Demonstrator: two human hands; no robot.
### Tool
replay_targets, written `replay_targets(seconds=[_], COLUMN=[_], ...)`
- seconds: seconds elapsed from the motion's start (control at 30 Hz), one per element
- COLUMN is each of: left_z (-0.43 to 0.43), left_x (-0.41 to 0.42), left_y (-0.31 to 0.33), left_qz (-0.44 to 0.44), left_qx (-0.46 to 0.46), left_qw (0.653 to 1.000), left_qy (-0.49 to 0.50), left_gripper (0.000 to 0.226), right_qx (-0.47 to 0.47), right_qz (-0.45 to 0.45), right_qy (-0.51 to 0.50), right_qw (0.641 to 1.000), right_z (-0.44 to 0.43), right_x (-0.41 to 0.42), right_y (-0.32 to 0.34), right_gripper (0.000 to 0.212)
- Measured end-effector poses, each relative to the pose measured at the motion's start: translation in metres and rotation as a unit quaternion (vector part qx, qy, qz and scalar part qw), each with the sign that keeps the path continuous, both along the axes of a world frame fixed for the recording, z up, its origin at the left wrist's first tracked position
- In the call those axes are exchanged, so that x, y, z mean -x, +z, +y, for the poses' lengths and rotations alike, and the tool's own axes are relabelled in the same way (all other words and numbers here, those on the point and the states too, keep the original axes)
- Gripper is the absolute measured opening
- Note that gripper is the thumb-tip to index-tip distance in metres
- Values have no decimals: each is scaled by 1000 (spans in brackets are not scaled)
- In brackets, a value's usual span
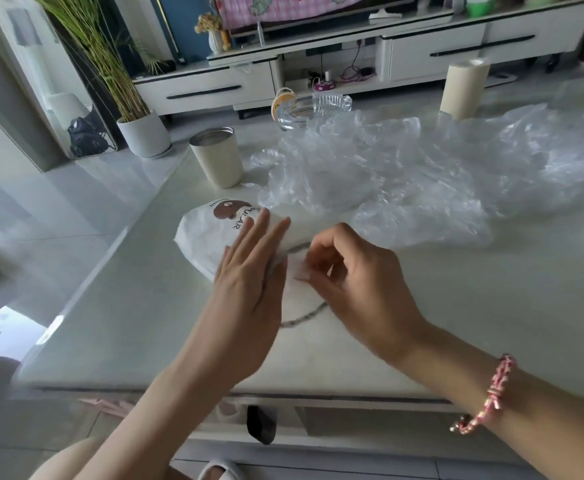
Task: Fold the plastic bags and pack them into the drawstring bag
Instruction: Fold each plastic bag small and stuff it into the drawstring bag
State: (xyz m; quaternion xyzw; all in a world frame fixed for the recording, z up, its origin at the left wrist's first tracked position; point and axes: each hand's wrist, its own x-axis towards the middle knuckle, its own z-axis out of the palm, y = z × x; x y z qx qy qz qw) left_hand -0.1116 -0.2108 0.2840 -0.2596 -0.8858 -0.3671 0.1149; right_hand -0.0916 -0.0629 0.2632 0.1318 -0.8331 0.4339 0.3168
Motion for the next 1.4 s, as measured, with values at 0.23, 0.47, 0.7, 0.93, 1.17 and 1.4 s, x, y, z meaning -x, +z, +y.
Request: replay_targets(seconds=[0.23, 0.47, 0.7, 0.93, 1.17, 1.4], left_z=[19, 22, -23, -22, 20, 46], left_x=[-23, -10, 55, 75, 27, 15], left_y=[-24, -59, -67, -45, -21, -8], left_qz=[36, 116, 115, 2, 59, -135], left_qx=[14, 138, 204, 187, 15, -271], left_qw=[994, 978, 972, 976, 995, 953], left_qy=[-105, -102, 35, 113, -78, -1], left_gripper=[45, 55, 61, 70, 80, 29], right_qx=[-37, -167, -260, -246, -53, 70], right_qz=[88, -123, -221, -209, -212, -379], right_qy=[-173, -74, -107, -196, 22, 134], right_qw=[980, 975, 934, 926, 976, 913], right_z=[16, 25, 69, 95, 61, 70], right_x=[17, 17, 16, 33, 7, -17], right_y=[-6, -7, 4, -11, 19, 32], right_gripper=[46, 47, 70, 19, 13, 76])
